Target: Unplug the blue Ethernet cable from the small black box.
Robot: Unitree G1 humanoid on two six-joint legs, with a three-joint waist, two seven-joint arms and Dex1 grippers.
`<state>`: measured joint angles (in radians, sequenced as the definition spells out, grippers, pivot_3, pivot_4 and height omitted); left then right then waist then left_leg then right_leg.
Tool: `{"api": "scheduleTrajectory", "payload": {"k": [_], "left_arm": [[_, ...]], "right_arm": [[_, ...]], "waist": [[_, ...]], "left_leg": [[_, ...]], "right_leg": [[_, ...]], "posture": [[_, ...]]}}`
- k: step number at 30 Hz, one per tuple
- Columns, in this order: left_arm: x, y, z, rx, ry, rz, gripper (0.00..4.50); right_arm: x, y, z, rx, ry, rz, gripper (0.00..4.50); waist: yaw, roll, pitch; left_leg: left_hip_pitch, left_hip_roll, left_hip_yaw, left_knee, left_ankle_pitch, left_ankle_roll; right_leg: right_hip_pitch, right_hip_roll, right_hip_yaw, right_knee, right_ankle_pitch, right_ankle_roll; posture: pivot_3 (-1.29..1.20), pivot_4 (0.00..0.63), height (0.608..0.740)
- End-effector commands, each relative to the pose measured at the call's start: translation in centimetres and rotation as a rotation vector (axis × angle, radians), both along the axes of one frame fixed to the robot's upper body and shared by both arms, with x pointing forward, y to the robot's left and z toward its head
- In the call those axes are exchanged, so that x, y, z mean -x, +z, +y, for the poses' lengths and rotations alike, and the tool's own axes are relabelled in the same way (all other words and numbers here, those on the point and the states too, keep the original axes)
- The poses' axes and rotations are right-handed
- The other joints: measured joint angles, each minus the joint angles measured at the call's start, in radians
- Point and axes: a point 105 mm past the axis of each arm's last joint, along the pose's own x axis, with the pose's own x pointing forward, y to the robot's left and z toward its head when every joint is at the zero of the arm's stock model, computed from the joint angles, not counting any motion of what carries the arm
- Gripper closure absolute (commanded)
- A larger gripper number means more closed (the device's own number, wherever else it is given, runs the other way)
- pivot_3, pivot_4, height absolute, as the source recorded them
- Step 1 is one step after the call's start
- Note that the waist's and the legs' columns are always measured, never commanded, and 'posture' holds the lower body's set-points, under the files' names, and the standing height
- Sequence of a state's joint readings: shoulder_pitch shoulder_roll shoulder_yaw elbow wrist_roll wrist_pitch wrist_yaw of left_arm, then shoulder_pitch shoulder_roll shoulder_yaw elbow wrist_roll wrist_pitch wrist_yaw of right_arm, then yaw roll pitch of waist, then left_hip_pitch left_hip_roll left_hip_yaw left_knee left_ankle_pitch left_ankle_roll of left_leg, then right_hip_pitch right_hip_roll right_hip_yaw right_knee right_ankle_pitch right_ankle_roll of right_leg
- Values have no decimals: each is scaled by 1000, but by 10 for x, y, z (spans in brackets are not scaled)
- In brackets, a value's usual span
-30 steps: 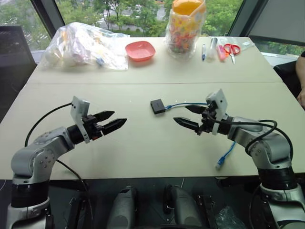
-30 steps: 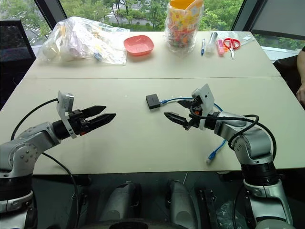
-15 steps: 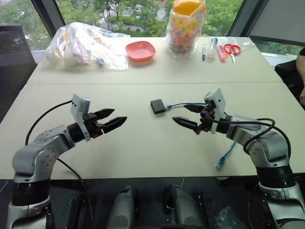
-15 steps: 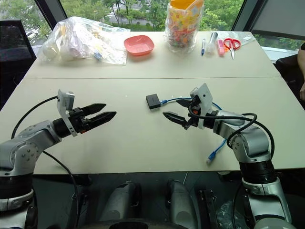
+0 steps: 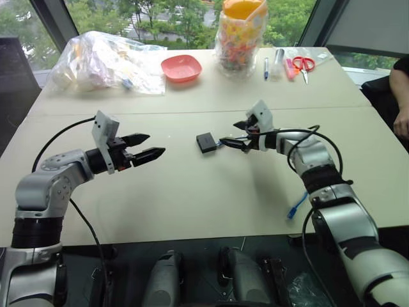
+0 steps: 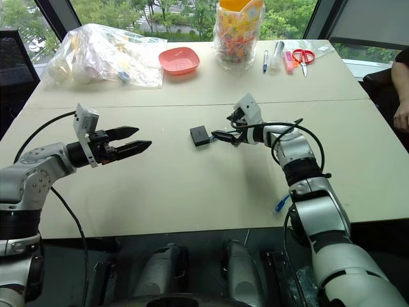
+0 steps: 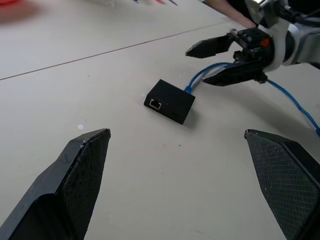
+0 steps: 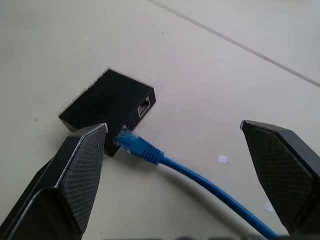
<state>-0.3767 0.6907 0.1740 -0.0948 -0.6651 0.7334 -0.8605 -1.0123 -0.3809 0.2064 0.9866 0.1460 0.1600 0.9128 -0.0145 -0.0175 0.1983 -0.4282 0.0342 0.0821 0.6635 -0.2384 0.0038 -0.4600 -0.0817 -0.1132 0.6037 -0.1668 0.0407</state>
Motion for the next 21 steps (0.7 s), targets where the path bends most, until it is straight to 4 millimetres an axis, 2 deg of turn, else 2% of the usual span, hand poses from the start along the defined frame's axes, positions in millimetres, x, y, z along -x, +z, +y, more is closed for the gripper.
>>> {"api": "scheduleTrajectory", "payload": {"k": [1,6,9,11,16,19,21], "left_arm": [[9,5,-2,-2,16,-45,30],[19,0,3,5,86,-41,30],[23,-1,5,-2,107,-36,0],[23,-2,7,-9,120,-33,0],[15,-5,8,-28,116,-27,0],[2,-3,5,-14,84,-32,0],[-14,-2,6,16,76,-28,0]], "right_arm": [[-2,-9,0,69,33,24,0],[4,-23,15,144,108,73,0],[9,-27,24,190,173,72,881],[13,-29,32,228,241,57,1810],[16,-22,46,263,331,-14,4478],[7,-22,39,421,310,-176,4478],[-1,-12,37,490,282,-341,4478]], "waist": [[0,0,0],[-3,0,0],[-4,0,0],[-6,0,0],[-7,0,-1],[-5,0,-1],[-5,0,-1]], "left_leg": [[0,0,0,0,0,0],[2,0,0,0,0,-1],[5,1,0,1,1,-2],[6,1,0,1,2,-3],[9,2,0,1,2,-4],[9,2,0,1,3,-5],[10,2,0,1,3,-6]], "right_leg": [[0,0,0,0,0,0],[1,-1,1,2,0,0],[1,-1,2,7,-2,3],[1,0,2,9,-2,2],[2,1,2,11,-3,0],[2,1,2,11,-4,-2],[2,1,2,11,-4,-3]], "posture": [[0,150,740],[0,150,740],[0,150,740],[0,150,740],[0,150,740],[0,150,740],[0,150,740]]}}
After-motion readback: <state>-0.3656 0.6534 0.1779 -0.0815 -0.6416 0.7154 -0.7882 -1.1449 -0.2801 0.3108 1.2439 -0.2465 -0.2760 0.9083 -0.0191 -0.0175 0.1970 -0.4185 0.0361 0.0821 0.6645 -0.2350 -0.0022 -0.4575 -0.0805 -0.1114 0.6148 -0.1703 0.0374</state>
